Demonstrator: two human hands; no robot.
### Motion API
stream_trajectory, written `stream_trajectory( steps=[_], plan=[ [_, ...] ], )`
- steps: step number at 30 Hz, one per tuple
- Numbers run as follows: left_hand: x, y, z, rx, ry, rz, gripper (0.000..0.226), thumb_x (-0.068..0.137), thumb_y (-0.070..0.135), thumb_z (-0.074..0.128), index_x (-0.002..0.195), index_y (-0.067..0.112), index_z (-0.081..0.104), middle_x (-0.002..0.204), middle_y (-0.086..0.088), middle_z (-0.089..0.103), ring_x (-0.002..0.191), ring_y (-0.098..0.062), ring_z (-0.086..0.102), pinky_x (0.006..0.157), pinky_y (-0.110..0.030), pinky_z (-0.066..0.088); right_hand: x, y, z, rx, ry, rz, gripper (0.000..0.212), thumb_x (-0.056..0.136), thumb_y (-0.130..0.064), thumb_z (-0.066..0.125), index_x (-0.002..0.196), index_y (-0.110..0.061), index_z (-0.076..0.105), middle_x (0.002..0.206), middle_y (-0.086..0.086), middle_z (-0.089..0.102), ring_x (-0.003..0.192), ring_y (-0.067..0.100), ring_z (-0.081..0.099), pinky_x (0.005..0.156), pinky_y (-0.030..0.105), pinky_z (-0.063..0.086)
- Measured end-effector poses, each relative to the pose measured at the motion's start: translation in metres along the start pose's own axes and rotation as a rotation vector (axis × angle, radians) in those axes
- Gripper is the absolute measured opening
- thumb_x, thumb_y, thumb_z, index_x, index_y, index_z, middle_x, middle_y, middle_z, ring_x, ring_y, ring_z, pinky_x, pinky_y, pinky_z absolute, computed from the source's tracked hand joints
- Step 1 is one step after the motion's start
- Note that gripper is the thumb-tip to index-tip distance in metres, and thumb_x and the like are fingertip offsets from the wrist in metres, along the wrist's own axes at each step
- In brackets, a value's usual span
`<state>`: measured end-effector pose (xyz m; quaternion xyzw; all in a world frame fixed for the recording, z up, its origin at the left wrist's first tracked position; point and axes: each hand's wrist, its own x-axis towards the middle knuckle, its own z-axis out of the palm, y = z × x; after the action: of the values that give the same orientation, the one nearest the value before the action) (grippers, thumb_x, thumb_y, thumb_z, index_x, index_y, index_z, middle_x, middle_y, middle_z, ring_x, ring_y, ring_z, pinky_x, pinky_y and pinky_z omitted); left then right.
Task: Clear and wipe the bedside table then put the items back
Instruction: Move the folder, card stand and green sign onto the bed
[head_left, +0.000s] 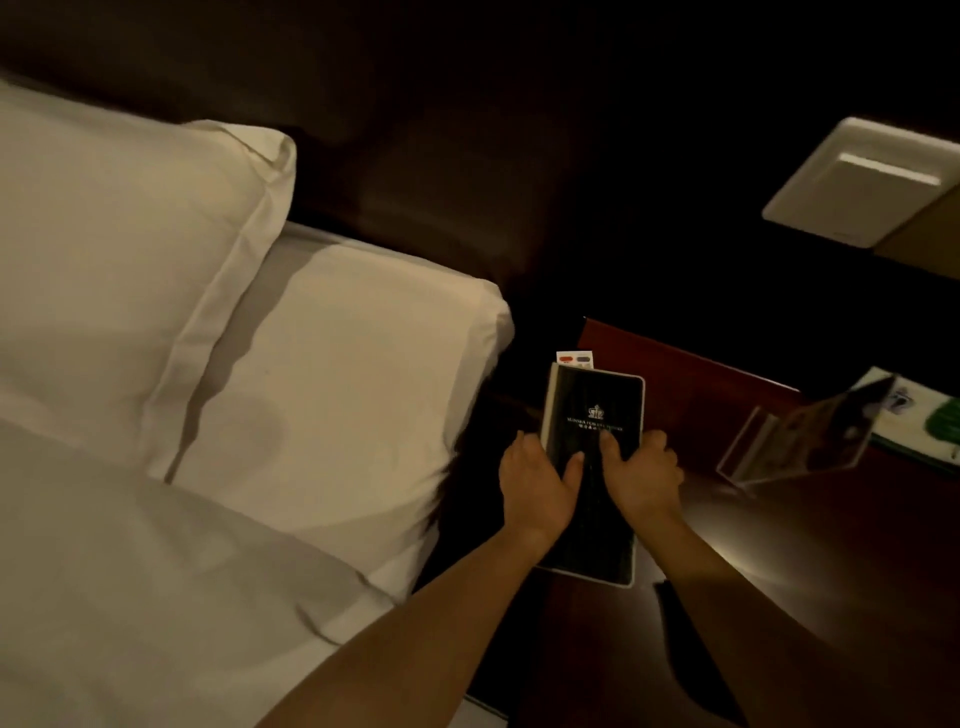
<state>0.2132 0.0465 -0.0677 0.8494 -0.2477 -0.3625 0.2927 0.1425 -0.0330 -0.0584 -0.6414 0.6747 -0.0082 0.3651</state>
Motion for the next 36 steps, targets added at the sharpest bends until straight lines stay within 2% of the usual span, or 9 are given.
stream_trajectory(
  steps=[2, 3, 8, 12, 18, 22, 26, 31, 36],
  plan=[
    [0.005, -0.003, -0.016, -0.129, 0.047, -0.035, 0.041, 0.09, 0.033, 0.055, 0.114, 0.001, 0.047, 0.117, -0.019, 0.06, 0.107, -0.029, 0.059, 0.09, -0.041, 0.05, -0.005, -0.02, 0.011, 0.015, -0.004, -0.028, 0.047, 0.092, -0.035, 0.05, 0.118, 0.002, 0.039, 0.126, 0.028, 0.047, 0.121, 0.043, 0.039, 0.094, 0.048, 0.04],
    [0.008, -0.005, -0.025, -0.169, 0.076, -0.054, 0.04, 0.091, 0.031, 0.055, 0.114, 0.0, 0.046, 0.116, -0.019, 0.06, 0.104, -0.029, 0.06, 0.087, -0.042, 0.051, -0.008, -0.031, 0.017, 0.015, -0.005, -0.043, 0.046, 0.092, -0.035, 0.05, 0.117, 0.002, 0.039, 0.126, 0.028, 0.048, 0.121, 0.043, 0.039, 0.092, 0.048, 0.041],
    [0.021, -0.027, -0.079, -0.229, 0.237, -0.139, 0.041, 0.091, 0.031, 0.053, 0.117, 0.0, 0.044, 0.117, -0.02, 0.057, 0.108, -0.032, 0.056, 0.089, -0.047, 0.05, -0.025, -0.094, 0.058, -0.028, -0.055, -0.154, 0.045, 0.092, -0.038, 0.047, 0.117, -0.001, 0.04, 0.125, 0.025, 0.048, 0.12, 0.04, 0.038, 0.092, 0.049, 0.041],
    [0.031, -0.058, -0.132, -0.201, 0.371, -0.216, 0.043, 0.093, 0.032, 0.051, 0.119, -0.002, 0.043, 0.118, -0.021, 0.055, 0.109, -0.033, 0.054, 0.089, -0.047, 0.049, -0.045, -0.147, 0.102, -0.012, -0.16, -0.254, 0.045, 0.092, -0.038, 0.047, 0.12, -0.003, 0.041, 0.126, 0.022, 0.049, 0.121, 0.038, 0.039, 0.095, 0.048, 0.041],
    [0.034, -0.115, -0.197, -0.207, 0.499, -0.348, 0.044, 0.093, 0.034, 0.05, 0.118, -0.002, 0.043, 0.118, -0.022, 0.055, 0.11, -0.034, 0.054, 0.091, -0.049, 0.048, -0.081, -0.198, 0.167, 0.013, -0.356, -0.375, 0.038, 0.091, -0.034, 0.047, 0.113, -0.003, 0.045, 0.118, 0.021, 0.054, 0.117, 0.036, 0.04, 0.091, 0.044, 0.04],
    [0.032, -0.15, -0.212, -0.172, 0.546, -0.414, 0.045, 0.093, 0.033, 0.048, 0.121, -0.002, 0.042, 0.122, -0.021, 0.051, 0.113, -0.032, 0.049, 0.095, -0.043, 0.044, -0.098, -0.208, 0.203, -0.044, -0.431, -0.409, 0.04, 0.092, -0.034, 0.046, 0.116, -0.001, 0.044, 0.121, 0.023, 0.053, 0.117, 0.038, 0.041, 0.098, 0.048, 0.04],
    [0.032, -0.172, -0.21, -0.173, 0.55, -0.433, 0.045, 0.094, 0.028, 0.048, 0.125, -0.003, 0.039, 0.125, -0.022, 0.045, 0.115, -0.032, 0.044, 0.097, -0.04, 0.04, -0.103, -0.203, 0.224, -0.155, -0.448, -0.446, 0.041, 0.094, -0.033, 0.043, 0.117, 0.001, 0.044, 0.122, 0.025, 0.051, 0.115, 0.039, 0.043, 0.1, 0.045, 0.036],
    [0.035, -0.174, -0.199, -0.127, 0.603, -0.428, 0.048, 0.094, 0.03, 0.048, 0.128, -0.002, 0.039, 0.126, -0.021, 0.045, 0.114, -0.031, 0.043, 0.097, -0.039, 0.039, -0.096, -0.193, 0.228, -0.179, -0.427, -0.501, 0.039, 0.095, -0.032, 0.043, 0.117, 0.0, 0.046, 0.12, 0.025, 0.049, 0.11, 0.039, 0.05, 0.095, 0.049, 0.045],
    [0.032, -0.167, -0.2, -0.015, 0.625, -0.433, 0.061, 0.095, 0.033, 0.044, 0.144, 0.004, 0.023, 0.141, -0.019, 0.037, 0.129, -0.032, 0.035, 0.108, -0.041, 0.029, -0.092, -0.185, 0.212, -0.173, -0.47, -0.61, 0.046, 0.095, -0.035, 0.045, 0.128, -0.005, 0.041, 0.128, 0.023, 0.044, 0.117, 0.036, 0.047, 0.1, 0.047, 0.043]
  ],
)
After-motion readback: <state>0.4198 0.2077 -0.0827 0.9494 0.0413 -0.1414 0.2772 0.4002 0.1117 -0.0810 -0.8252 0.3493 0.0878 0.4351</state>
